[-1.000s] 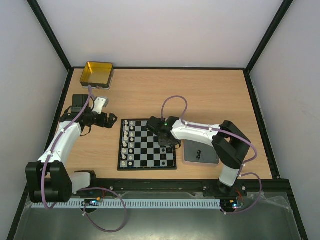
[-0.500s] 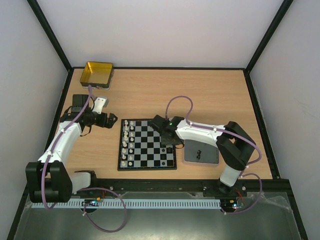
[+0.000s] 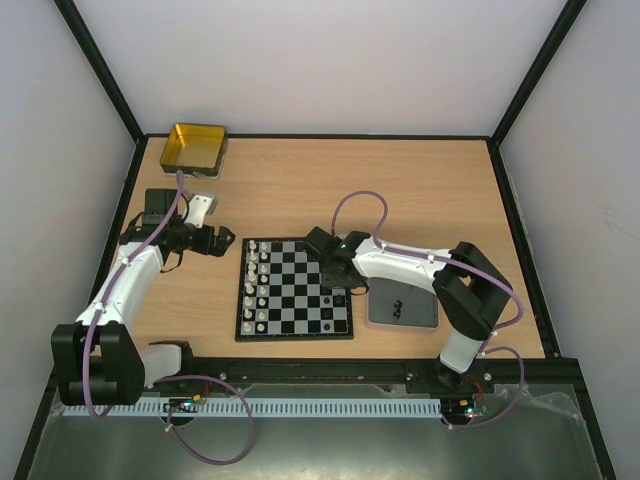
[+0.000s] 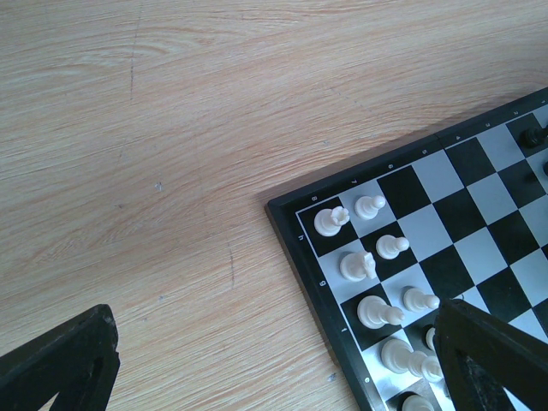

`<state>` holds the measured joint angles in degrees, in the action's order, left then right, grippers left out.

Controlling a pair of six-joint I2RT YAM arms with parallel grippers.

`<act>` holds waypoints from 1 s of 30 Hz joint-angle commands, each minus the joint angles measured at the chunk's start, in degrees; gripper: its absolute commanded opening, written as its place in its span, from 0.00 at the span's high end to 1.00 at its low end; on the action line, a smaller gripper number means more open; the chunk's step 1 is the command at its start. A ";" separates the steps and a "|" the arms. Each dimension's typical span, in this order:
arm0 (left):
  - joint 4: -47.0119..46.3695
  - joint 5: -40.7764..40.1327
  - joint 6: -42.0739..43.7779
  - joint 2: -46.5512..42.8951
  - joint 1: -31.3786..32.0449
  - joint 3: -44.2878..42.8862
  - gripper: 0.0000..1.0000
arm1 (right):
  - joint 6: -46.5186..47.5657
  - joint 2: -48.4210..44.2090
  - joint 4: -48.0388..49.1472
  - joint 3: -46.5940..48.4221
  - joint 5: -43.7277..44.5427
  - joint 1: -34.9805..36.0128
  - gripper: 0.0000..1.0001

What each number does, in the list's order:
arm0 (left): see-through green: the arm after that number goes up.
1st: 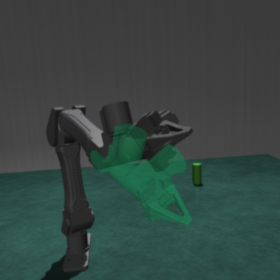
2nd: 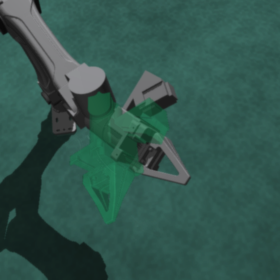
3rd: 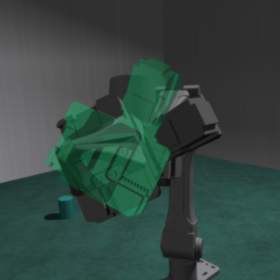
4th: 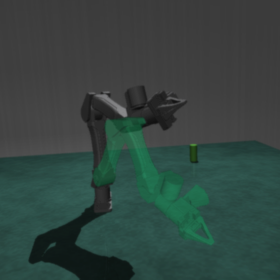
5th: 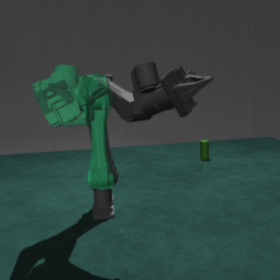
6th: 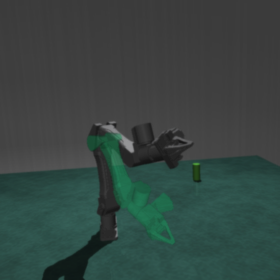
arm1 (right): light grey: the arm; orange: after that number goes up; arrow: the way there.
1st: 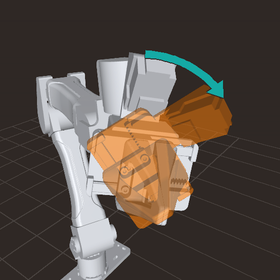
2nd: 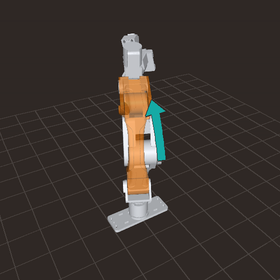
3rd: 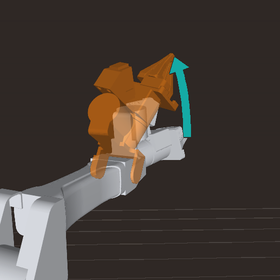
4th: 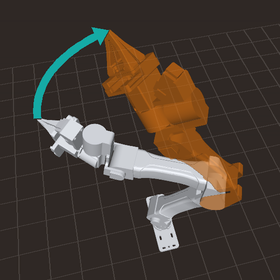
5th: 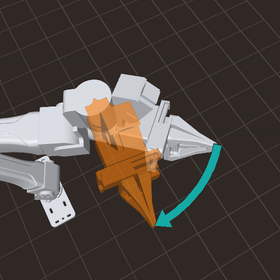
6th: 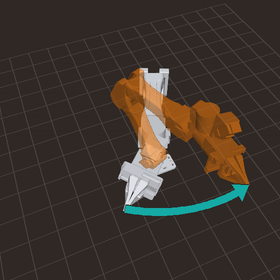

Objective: Set up the chess pieces on the board
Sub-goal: Place the chess piece on the chessboard.

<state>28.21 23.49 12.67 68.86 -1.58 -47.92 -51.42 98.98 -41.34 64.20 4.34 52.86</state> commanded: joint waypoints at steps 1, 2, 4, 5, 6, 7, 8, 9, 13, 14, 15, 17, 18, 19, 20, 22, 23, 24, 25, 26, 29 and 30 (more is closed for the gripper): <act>0.62 0.06 0.34 -0.12 -0.35 -0.61 0.00 | 0.62 -0.57 0.39 0.13 -0.09 -0.30 0.80; 0.62 0.15 0.34 -0.12 -0.35 -0.66 0.00 | 0.62 -0.59 0.39 0.27 -0.18 -0.30 0.80; 0.62 0.11 0.34 -0.13 -0.35 -0.66 0.00 | 0.61 -0.47 0.50 0.38 -0.50 -0.27 0.80; 0.62 0.12 0.34 -0.13 -0.35 -0.67 0.00 | 0.65 -0.43 0.60 0.35 -0.69 -0.25 0.81; 0.62 0.14 0.45 -0.11 -0.35 -0.67 0.01 | 0.63 -0.39 0.70 0.32 -0.81 -0.30 0.81; 0.62 0.16 0.36 -0.08 -0.35 -0.67 0.01 | 0.62 -0.29 0.69 0.39 -0.94 -0.30 0.82; 0.62 0.12 0.37 -0.12 -0.35 -0.68 0.01 | 0.60 -0.17 0.71 0.38 -1.06 -0.27 0.82; 0.62 0.08 0.36 -0.13 -0.35 -0.61 0.01 | 0.61 -0.25 0.78 0.35 -1.23 -0.29 0.82; 0.63 0.10 0.38 0.00 -0.35 -0.69 0.01 | 0.62 -0.18 0.99 0.21 -1.35 -0.30 0.82; 0.64 0.08 0.42 -0.04 -0.35 -0.65 0.01 | 0.62 -0.19 1.00 0.20 -1.42 -0.30 0.82; 0.65 0.12 0.43 -0.09 -0.35 -0.68 0.01 | 0.62 -0.19 1.14 0.10 -1.62 -0.29 0.82; 0.62 0.17 0.43 -0.04 -0.35 -0.68 0.01 | 0.54 -0.06 1.20 0.13 -1.70 -0.26 0.82; 0.64 0.14 0.43 -0.04 -0.35 -0.74 0.01 | 0.59 -0.06 1.26 0.13 -1.75 -0.30 0.82; 0.71 0.11 0.37 0.00 -0.35 -0.69 0.01 | 0.61 -0.09 1.25 0.18 -1.71 -0.30 0.82; 0.68 0.09 0.42 0.04 -0.36 -0.68 0.01 | 0.61 -0.06 1.25 0.20 -1.70 -0.28 0.82; 0.71 0.09 0.43 0.10 -0.35 -0.71 0.00 | 0.63 -0.01 1.10 0.30 -1.53 -0.30 0.82; 0.71 0.12 0.44 0.10 -0.39 -0.69 0.01 | 0.59 0.08 1.05 0.19 -1.41 -0.30 0.82; 0.71 0.15 0.43 0.10 -0.35 -0.69 0.01 | 0.61 0.01 0.94 0.20 -1.27 -0.28 0.82; 0.73 0.16 0.43 -0.02 -0.35 -0.68 0.01 | 0.60 0.03 0.78 0.22 -1.19 -0.30 0.80; 0.71 0.16 0.43 -0.04 -0.35 -0.70 0.01 | 0.56 0.02 0.72 0.20 -1.18 -0.30 0.79; 0.71 0.16 0.43 0.12 -0.35 -0.73 0.01 | 0.47 -0.23 0.74 0.28 -1.24 -0.30 0.77; 0.71 0.18 0.43 0.13 -0.35 -0.75 0.01 | 0.46 -0.29 0.69 0.36 -1.34 -0.30 0.77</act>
<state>28.23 23.49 12.67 68.88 -1.67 -47.92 -51.18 99.00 -40.27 64.20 2.24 52.84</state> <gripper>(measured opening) 0.995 0.223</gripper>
